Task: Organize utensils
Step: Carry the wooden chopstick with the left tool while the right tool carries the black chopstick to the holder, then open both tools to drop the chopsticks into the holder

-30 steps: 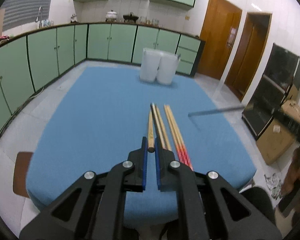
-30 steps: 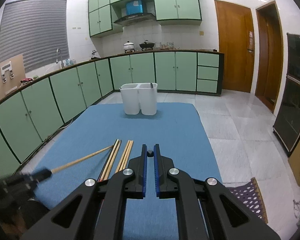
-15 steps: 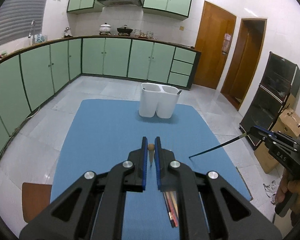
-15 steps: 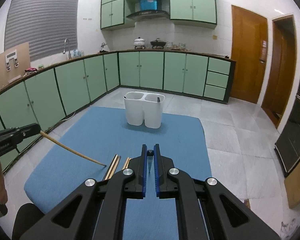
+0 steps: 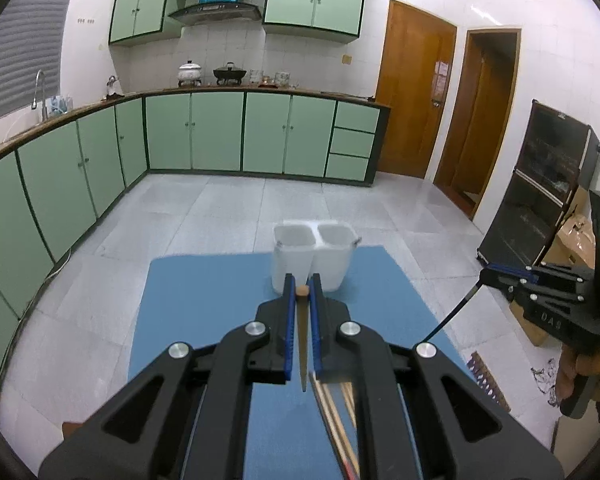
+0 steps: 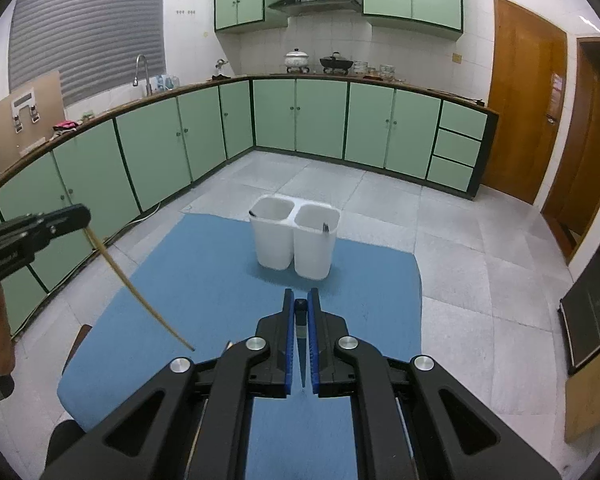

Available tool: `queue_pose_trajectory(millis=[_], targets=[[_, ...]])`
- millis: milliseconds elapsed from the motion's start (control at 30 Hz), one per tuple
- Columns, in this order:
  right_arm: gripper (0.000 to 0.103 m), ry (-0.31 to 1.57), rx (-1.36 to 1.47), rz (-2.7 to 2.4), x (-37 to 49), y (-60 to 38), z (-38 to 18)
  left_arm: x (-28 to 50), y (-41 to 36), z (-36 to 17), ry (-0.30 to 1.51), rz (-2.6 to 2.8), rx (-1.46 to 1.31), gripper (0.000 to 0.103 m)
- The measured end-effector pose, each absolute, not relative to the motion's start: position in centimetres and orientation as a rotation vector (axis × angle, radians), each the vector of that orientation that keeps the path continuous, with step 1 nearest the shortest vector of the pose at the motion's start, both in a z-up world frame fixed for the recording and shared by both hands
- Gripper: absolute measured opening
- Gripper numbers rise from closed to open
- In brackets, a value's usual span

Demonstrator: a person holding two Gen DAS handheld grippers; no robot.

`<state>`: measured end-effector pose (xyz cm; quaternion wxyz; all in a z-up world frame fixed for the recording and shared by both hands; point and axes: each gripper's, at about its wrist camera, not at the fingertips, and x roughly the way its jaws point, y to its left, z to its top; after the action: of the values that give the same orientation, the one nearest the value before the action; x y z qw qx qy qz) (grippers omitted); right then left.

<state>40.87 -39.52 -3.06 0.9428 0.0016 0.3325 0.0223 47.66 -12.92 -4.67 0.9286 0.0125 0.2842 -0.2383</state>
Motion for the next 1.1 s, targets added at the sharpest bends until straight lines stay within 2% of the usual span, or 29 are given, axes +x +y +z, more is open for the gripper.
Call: queue_pose_trajectory(millis=[333,533,667,1000,1100], targets=[[0.006,0.564,0.021,0.056,47.3,-40.0,5.8,54.3,-16.4,2.7,0.449,-0.462,-0.01,0.006],[0.006,0.483,0.021,0.037,52.0,-40.4,9.0,58.5,-19.4,4.9,0.386,-0.431,-0.004,0.006],[0.006,0.481,0.006,0.012,55.6,-40.6,7.3,61.5,-21.2,3.6,0.384,-0.421,0.009,0.006],[0.006,0.611,0.023,0.031,61.1,-41.6,-2.0,66.1,-22.7,-5.5,0.519,-0.431,0.035,0.006],[0.011,0.614,0.017,0.029,60.9,-41.7,-2.8,66.0,-22.0,-6.1,0.528,-0.429,0.031,0.008]])
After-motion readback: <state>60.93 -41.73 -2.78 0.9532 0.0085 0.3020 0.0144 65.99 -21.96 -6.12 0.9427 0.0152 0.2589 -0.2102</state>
